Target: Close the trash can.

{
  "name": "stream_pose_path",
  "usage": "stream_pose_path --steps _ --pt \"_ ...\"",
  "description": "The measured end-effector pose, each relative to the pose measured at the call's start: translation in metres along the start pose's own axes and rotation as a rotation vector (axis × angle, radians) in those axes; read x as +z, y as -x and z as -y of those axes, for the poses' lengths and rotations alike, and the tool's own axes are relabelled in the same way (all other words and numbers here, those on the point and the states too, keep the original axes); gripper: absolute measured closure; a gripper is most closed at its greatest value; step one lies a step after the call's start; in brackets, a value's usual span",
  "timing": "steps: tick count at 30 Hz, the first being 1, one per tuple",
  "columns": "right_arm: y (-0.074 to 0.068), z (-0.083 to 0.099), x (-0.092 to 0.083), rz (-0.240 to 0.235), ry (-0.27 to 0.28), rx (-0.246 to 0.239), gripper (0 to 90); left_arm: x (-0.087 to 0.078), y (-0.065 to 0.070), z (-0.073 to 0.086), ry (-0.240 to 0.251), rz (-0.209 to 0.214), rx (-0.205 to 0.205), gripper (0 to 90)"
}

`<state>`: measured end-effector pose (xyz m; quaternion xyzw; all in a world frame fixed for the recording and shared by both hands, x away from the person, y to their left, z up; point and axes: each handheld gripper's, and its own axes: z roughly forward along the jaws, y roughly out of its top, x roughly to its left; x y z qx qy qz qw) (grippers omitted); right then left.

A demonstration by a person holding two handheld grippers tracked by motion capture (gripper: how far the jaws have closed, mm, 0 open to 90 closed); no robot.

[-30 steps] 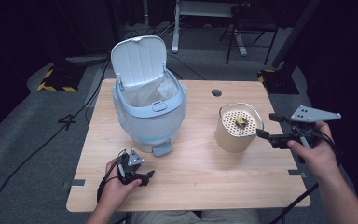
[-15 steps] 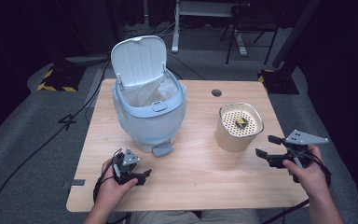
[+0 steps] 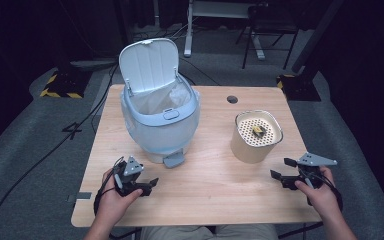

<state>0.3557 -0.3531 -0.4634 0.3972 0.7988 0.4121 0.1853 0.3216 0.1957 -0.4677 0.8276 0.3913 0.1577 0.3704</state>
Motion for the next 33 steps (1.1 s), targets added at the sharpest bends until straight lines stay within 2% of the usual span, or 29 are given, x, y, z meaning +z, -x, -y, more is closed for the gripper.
stream_pose_path --steps 1,4,8,13,18,21,22,25,28,33 --pt "0.0 0.004 0.003 0.007 -0.003 0.003 21.1 -0.004 -0.001 -0.002 0.006 -0.005 0.012 24.7" --pt "-0.001 0.013 0.012 0.024 -0.047 -0.028 20.8 -0.015 -0.001 -0.008 0.047 0.01 0.003 25.0" --pt "-0.001 0.019 0.019 0.045 -0.08 -0.031 20.2 -0.033 -0.004 -0.019 0.098 0.031 0.003 25.3" --pt "0.0 0.023 0.022 0.059 -0.093 -0.023 20.0 -0.06 -0.012 -0.04 0.156 0.037 -0.011 25.3" --pt "0.0 0.029 0.028 0.074 -0.102 -0.015 18.1 -0.092 -0.021 -0.065 0.223 0.039 0.001 24.3" --pt "0.0 0.029 0.028 0.075 -0.103 -0.007 18.0 -0.108 -0.027 -0.076 0.269 0.045 0.08 22.2" --pt "0.0 0.029 0.028 0.074 -0.105 0.001 18.0 -0.112 -0.03 -0.078 0.271 0.054 0.085 22.7" --pt "0.001 0.029 0.028 0.073 -0.108 0.008 17.3 -0.124 -0.038 -0.085 0.3 0.102 0.076 22.4" --pt "0.001 0.029 0.028 0.073 -0.109 0.01 17.1 -0.133 -0.046 -0.092 0.319 0.101 0.077 22.5" --pt "0.001 0.03 0.028 0.074 -0.109 0.01 17.0 -0.144 -0.058 -0.103 0.352 0.09 0.056 23.1"
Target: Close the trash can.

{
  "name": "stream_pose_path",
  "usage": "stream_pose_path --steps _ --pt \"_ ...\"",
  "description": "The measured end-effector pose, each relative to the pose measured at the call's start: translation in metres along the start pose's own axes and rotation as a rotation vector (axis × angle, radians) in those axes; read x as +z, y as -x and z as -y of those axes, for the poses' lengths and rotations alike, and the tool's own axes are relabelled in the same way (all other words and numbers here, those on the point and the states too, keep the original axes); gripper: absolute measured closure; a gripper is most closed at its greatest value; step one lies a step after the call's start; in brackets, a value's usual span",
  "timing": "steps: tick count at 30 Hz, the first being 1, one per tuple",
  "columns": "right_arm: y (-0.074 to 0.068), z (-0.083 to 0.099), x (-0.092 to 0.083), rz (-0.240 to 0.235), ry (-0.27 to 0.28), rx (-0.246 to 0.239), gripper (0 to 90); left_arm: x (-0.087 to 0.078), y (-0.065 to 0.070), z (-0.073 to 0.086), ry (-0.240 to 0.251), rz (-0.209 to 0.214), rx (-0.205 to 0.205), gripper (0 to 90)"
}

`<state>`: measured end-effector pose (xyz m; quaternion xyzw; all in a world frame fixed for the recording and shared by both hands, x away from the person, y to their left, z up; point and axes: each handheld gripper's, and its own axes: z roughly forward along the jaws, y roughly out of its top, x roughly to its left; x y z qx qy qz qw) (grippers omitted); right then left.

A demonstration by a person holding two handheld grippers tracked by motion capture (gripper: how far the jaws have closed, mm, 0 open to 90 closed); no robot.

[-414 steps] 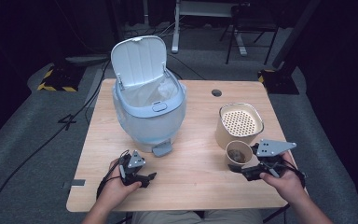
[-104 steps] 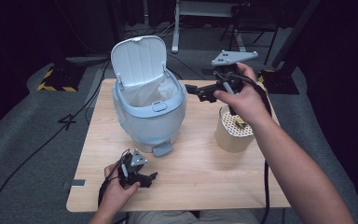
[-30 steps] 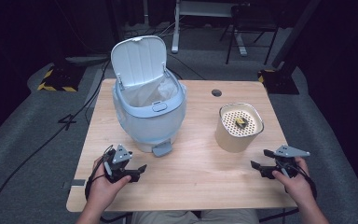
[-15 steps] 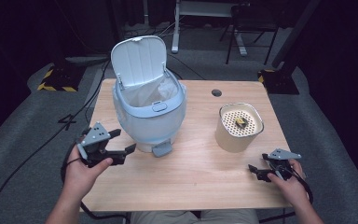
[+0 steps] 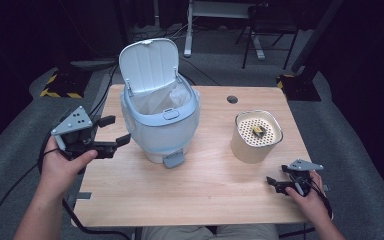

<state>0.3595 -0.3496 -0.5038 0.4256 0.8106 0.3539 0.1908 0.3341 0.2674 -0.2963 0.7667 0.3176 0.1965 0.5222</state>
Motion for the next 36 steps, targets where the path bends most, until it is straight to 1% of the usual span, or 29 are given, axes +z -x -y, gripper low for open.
stream_pose_path --steps 5,7,10,15,19,21,23,26,28,30,34,36 --pt "0.0 0.0 0.0 0.0 0.0 0.001 17.0 -0.003 -0.011 -0.011 0.037 -0.023 -0.017 23.4" --pt "0.0 0.0 0.0 0.0 0.0 0.001 17.0 -0.003 -0.014 -0.016 0.055 -0.024 -0.027 23.5" --pt "0.0 0.0 0.0 -0.002 0.001 0.001 17.0 -0.003 -0.016 -0.023 0.084 -0.026 -0.028 23.7" --pt "0.0 0.0 0.0 -0.002 0.001 0.001 17.0 -0.003 -0.019 -0.032 0.094 -0.034 -0.02 23.7" --pt "0.0 0.0 0.0 -0.002 0.001 0.001 17.0 0.0 -0.026 -0.042 0.1 -0.038 -0.028 23.7" --pt "0.0 0.0 0.0 -0.002 0.001 0.001 17.0 0.001 -0.03 -0.049 0.111 -0.042 -0.024 24.0" --pt "0.0 0.0 0.0 -0.002 0.001 0.001 17.0 0.002 -0.033 -0.056 0.126 -0.034 -0.021 24.3" --pt "0.0 0.0 0.0 -0.002 0.001 0.001 17.0 0.005 -0.039 -0.067 0.145 -0.012 0.014 25.0" --pt "0.0 0.0 0.0 -0.002 0.001 0.001 17.0 0.007 -0.044 -0.074 0.149 0.006 0.022 25.7" --pt "0.0 0.0 0.0 -0.002 0.001 0.001 17.0 0.011 -0.049 -0.079 0.156 0.013 0.015 25.8" --pt "0.0 0.0 0.0 -0.002 0.001 0.001 17.0 0.018 -0.06 -0.087 0.15 -0.007 0.005 27.2" --pt "0.0 0.0 0.0 -0.002 0.001 0.001 17.0 0.022 -0.067 -0.089 0.158 0.008 -0.018 28.2"
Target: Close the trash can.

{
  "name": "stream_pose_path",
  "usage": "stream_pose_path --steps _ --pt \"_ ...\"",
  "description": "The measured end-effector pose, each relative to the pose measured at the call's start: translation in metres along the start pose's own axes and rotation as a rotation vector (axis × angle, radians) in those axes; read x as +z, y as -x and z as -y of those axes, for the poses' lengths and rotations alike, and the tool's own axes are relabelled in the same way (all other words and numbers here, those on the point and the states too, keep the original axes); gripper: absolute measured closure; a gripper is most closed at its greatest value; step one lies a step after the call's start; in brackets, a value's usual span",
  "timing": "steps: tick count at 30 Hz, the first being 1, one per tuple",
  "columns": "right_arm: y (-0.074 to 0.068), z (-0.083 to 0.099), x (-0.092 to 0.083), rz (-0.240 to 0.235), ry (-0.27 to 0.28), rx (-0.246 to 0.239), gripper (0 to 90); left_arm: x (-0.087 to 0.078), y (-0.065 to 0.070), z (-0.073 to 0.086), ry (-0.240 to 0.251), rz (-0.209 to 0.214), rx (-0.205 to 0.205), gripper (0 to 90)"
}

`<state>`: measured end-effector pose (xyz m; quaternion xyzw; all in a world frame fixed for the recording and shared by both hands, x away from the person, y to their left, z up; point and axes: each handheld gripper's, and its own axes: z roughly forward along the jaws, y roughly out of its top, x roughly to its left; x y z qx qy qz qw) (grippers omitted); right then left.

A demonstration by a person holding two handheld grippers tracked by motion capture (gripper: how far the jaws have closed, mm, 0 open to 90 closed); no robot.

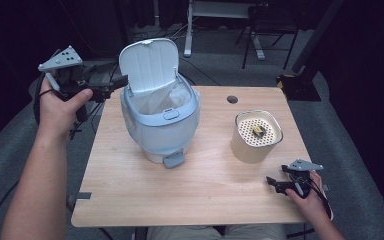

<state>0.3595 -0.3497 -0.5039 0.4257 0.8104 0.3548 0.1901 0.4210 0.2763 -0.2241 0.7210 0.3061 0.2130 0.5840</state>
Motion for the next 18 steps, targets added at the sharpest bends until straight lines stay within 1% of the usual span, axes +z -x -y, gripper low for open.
stream_pose_path --steps 1,3,7,9,13,15,18 --pt "0.0 0.0 0.0 0.0 0.0 0.0 17.0 0.002 -0.003 0.0 0.0 0.007 -0.015 30.2" --pt "0.0 0.0 0.0 0.0 0.0 0.0 17.0 0.006 -0.009 0.0 -0.008 -0.009 -0.025 30.0" --pt "0.0 0.0 0.0 0.0 0.0 0.0 17.0 0.012 -0.02 0.002 -0.021 -0.024 -0.051 30.0" --pt "0.0 0.0 0.0 0.0 0.0 0.0 17.0 0.015 -0.025 0.005 -0.028 -0.042 -0.057 30.0" --pt "0.0 0.0 0.0 0.003 -0.001 0.001 17.0 0.021 -0.032 0.01 -0.045 -0.082 -0.075 30.1" --pt "0.0 0.0 0.0 0.003 0.0 0.001 17.0 0.024 -0.034 0.012 -0.047 -0.09 -0.089 30.1" --pt "0.0 0.0 0.0 0.003 0.0 0.0 17.0 0.03 -0.035 0.013 -0.042 -0.084 -0.098 30.0"
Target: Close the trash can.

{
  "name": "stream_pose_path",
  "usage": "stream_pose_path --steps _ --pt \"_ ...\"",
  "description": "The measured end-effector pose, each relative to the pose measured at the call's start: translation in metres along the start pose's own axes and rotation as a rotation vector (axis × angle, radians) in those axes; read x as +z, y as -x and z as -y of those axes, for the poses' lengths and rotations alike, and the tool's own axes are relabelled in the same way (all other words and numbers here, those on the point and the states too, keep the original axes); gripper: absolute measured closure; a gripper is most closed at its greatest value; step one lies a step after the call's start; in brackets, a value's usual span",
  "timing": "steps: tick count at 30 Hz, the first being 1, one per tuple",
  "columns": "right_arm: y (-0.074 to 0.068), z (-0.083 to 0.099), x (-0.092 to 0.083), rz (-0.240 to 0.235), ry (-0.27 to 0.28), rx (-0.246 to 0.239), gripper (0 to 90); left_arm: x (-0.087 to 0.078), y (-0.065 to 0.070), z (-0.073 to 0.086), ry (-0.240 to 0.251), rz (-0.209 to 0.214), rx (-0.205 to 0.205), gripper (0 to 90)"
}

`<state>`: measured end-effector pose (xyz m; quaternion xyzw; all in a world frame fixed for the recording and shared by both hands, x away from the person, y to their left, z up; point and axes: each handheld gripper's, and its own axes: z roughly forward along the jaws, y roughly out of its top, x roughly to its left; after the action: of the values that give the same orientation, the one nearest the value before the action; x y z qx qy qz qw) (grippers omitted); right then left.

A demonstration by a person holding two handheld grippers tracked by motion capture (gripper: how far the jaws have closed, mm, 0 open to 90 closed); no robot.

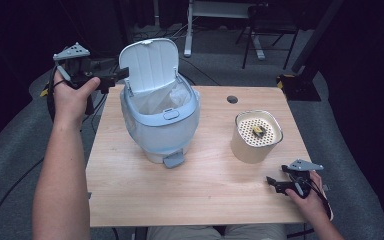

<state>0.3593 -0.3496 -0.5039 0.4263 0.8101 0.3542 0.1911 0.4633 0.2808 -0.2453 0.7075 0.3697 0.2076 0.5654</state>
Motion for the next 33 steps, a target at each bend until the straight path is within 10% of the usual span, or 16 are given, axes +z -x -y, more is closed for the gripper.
stream_pose_path --steps 8,15,33 --pt "0.0 0.0 0.0 0.001 0.0 0.004 17.1 0.013 0.009 -0.004 0.041 0.065 0.008 17.3" --pt "0.0 0.0 0.0 0.0 0.0 0.002 17.1 0.014 0.011 -0.005 0.016 0.044 0.031 29.4" --pt "0.0 0.0 0.0 0.0 0.0 0.003 17.0 -0.005 0.045 0.013 -0.028 0.311 0.087 37.5"
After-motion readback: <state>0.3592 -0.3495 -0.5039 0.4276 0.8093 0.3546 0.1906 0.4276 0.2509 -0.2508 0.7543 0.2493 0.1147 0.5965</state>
